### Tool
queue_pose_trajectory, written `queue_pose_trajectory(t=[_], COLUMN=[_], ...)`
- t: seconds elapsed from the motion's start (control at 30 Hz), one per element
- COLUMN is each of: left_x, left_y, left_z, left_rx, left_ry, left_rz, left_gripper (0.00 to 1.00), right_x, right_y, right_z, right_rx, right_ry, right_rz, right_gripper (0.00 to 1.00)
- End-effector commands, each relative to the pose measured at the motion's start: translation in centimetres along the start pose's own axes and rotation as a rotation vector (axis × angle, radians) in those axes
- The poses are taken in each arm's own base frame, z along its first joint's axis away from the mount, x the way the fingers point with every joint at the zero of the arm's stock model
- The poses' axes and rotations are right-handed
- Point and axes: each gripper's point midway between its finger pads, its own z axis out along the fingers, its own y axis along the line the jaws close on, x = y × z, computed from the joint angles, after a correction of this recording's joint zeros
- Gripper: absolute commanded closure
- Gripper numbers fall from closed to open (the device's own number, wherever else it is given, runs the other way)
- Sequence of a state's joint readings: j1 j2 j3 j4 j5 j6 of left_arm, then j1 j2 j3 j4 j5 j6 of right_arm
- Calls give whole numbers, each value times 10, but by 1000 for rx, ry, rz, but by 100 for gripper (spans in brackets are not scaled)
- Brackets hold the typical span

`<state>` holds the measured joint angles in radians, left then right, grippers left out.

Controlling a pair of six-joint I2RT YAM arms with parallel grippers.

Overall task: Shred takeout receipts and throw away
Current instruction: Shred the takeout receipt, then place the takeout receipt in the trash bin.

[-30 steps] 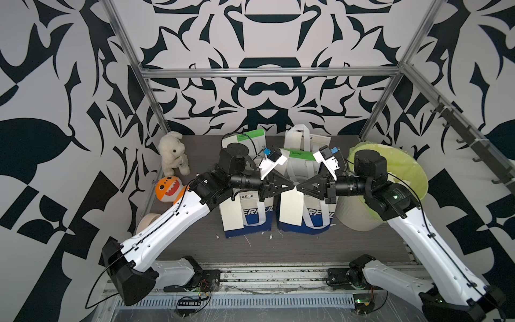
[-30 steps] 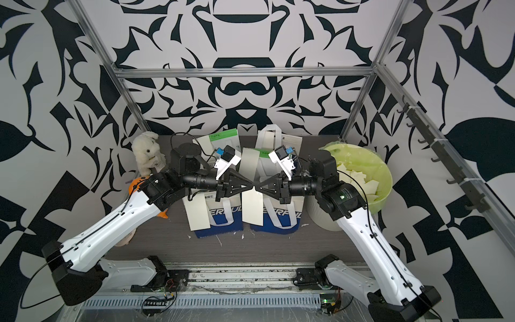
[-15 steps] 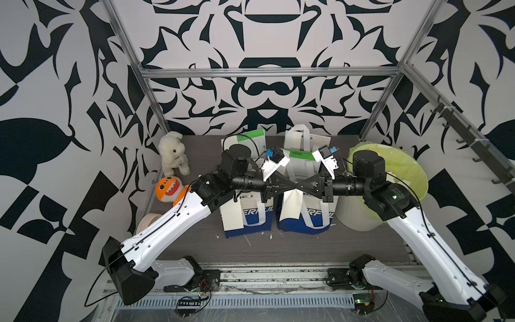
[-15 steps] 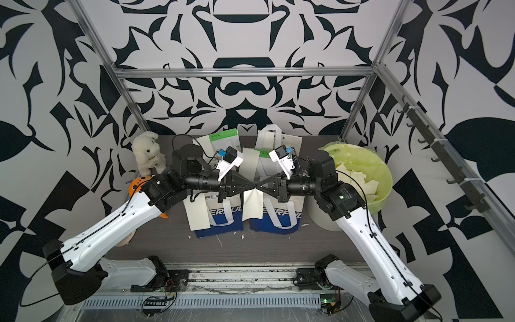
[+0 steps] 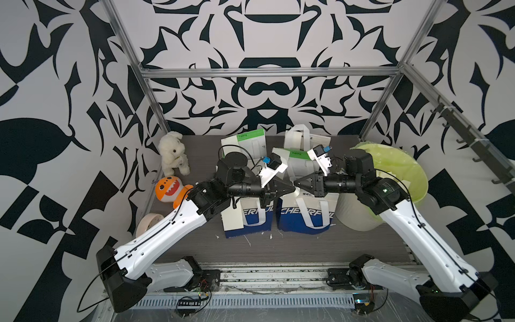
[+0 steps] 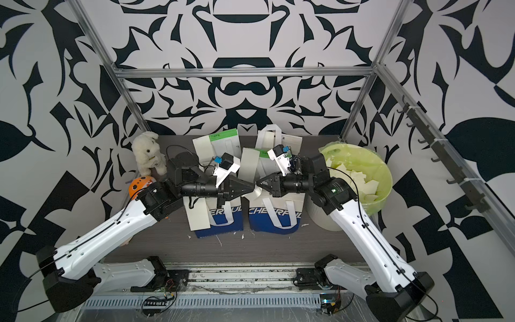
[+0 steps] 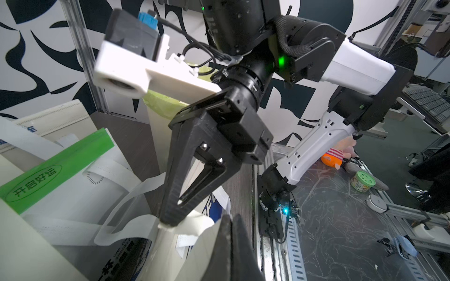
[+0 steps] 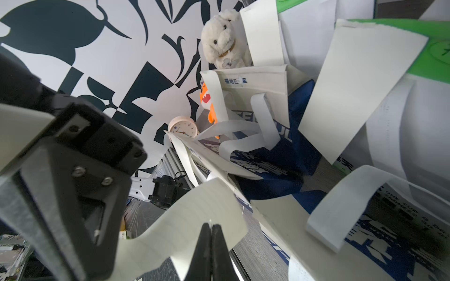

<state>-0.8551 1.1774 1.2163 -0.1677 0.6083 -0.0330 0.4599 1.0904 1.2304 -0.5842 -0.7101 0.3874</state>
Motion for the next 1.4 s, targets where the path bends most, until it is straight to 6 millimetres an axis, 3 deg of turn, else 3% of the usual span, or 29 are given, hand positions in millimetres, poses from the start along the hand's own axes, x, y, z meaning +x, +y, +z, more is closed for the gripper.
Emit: queue_pose_trajectory(t=[0.0, 0.47, 0.8, 0.93, 1.1, 1.23, 1.37], left_x=[-6, -19, -24, -24, -23, -23, -25], left_y=[-7, -22, -29, -29, -24, -19, -14], left_z=[-8, -53, -80, -85, -88, -87, -84], left_rx=[-5, -127, -206, -229, -265, -286, -295], left_ry=[-36, -121, -134, -138, -134, -131, -131], left_rz=[39, 92, 135, 138, 142, 143, 137], left_gripper=[100, 100, 100, 100, 100, 100, 100], right_x=[-17, -25, -59, -81, -105, -114, -114], right_y=[3, -44, -70, -67, -54, -54, -63], right_z=[-8, -7, -46, -77, -132, -185, -249], right_rx=[47, 309, 538, 611, 752, 955, 1267], right_ry=[-51, -12, -49, -116, -237, -328, -415], right_rz=[-26, -43, -86, -98, -141, -155, -155], right_gripper=[100, 100, 100, 100, 100, 100, 100])
